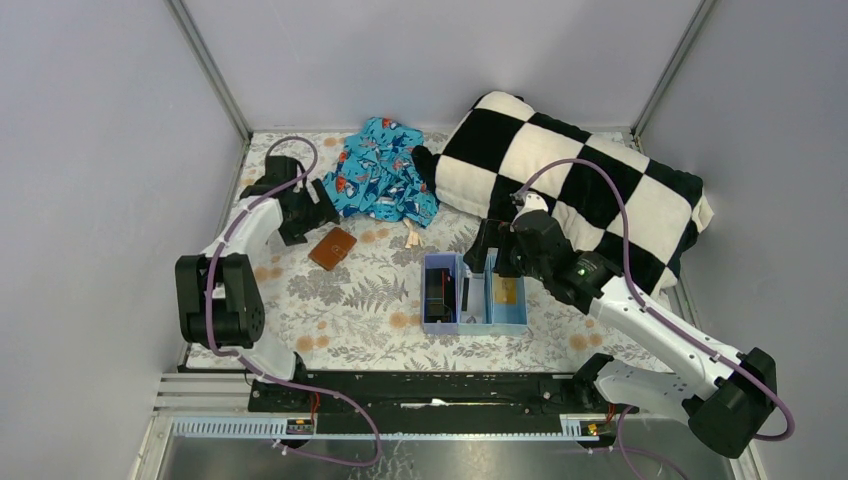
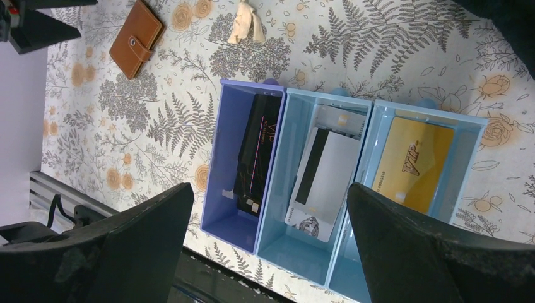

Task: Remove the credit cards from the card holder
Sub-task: Move the card holder to the center of the board.

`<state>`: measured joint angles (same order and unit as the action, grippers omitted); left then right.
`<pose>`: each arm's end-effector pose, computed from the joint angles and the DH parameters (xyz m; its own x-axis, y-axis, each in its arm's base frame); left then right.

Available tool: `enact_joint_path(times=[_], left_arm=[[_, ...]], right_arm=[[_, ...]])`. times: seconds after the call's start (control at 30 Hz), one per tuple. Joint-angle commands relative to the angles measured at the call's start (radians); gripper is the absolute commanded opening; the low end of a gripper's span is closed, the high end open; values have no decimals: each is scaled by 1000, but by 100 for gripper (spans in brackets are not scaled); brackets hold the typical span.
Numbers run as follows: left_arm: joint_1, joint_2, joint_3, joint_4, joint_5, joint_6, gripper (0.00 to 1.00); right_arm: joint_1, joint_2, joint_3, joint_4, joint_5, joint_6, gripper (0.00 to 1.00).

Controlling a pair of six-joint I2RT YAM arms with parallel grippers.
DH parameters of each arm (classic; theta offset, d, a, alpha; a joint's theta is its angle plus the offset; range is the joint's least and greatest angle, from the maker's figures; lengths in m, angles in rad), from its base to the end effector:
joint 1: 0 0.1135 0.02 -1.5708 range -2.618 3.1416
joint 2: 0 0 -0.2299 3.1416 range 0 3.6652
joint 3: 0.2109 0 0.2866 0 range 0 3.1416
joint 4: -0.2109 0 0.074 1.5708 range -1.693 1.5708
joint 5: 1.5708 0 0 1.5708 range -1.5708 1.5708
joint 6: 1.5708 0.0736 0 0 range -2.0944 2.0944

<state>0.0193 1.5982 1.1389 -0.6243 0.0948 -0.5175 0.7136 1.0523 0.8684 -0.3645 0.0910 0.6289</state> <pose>0.3731 0.0002 0.1427 -0.7802 -0.5076 -0.3655 -0.4152 0.8573 -0.3043 0.2450 0.2033 0.2441 -0.6677 0.1968 -0.7180 -0.2479 0.8506 0.4637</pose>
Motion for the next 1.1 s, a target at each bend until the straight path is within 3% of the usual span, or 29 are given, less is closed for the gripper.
enact_joint_path(times=[0.0, 0.07, 0.17, 0.33, 0.63, 0.77, 0.97, 1.07], left_arm=[[-34, 16, 90, 17, 33, 157, 93], [-72, 93, 159, -47, 58, 242, 93], [-90, 176, 226, -94, -53, 232, 94], [-88, 205, 207, 1, -62, 231, 98], [-90, 299, 150, -33, -4, 225, 99], [-106, 218, 5, -28, 69, 161, 98], [-214, -56, -256, 59, 154, 11, 98], [-225, -183, -310, 44, 234, -18, 98]], right_arm=[[4, -1, 6, 30, -16, -23, 100], [4, 0, 9, 20, 4, -13, 100], [4, 10, 25, -5, 19, -3, 100], [5, -4, 24, -32, 17, -6, 100], [4, -59, -4, -84, 90, 15, 100], [4, -68, -17, -84, 90, 29, 100], [4, -23, -3, -51, 48, -12, 100], [13, 22, 47, -45, 9, -81, 100]])
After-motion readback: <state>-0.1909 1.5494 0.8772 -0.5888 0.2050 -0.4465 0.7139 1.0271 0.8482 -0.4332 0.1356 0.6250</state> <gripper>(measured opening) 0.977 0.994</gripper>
